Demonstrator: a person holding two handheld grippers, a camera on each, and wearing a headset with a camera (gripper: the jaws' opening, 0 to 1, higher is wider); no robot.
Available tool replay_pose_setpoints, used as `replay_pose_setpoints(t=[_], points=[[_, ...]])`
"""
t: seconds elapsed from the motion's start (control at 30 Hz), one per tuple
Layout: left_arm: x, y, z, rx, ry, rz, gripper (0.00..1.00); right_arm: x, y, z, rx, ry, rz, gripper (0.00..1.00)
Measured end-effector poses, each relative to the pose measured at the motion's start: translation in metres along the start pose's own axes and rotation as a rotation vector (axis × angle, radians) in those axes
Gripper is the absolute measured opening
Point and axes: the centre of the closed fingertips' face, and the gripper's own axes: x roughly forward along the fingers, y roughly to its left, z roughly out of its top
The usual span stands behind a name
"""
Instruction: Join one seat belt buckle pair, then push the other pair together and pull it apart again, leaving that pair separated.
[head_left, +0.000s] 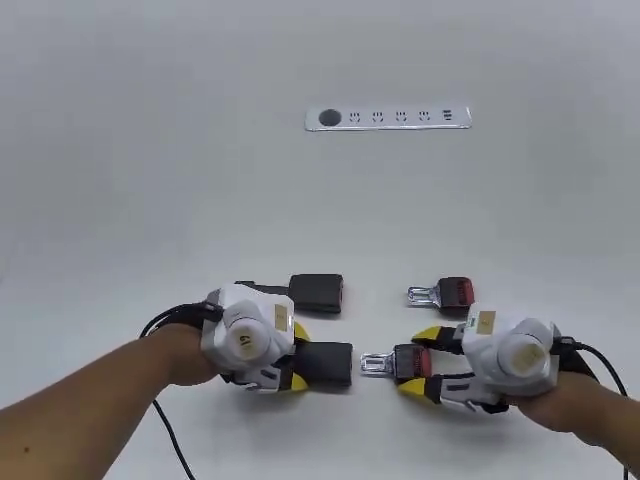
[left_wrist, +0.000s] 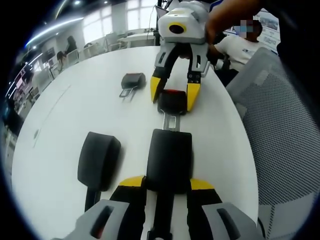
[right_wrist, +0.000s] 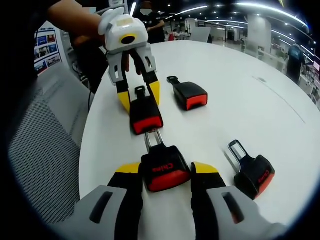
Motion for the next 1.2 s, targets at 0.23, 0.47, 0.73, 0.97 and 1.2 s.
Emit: replay_pose_setpoints(t=[0.23, 0.47, 0.73, 0.97, 1.2], points=[[0.001, 0.0, 0.0, -0.009, 0.004, 0.001, 0.32, 0.005, 0.002, 0.005, -0.004, -0.013, 0.005, 0.36], [0.002, 0.001, 0.0, -0.015, 0.005, 0.005, 0.32, 0.012, 0.006, 0.014, -0.01, -0.022, 0.006, 0.36], [0.003, 0.0, 0.0, 0.003, 0.028, 0.007, 0.32, 0.016, 0.008, 0.017, -0.005, -0.02, 0.007, 0.36], [0.002, 0.0, -0.002, 0.017, 0.038, -0.005, 0.31, 0.025, 0.012, 0.022, -0.018, -0.013, 0.018, 0.36], [0.001, 0.0, -0.001, 0.006, 0.037, -0.002, 0.31, 0.03, 0.015, 0.027, -0.01, -0.018, 0.007, 0.36]])
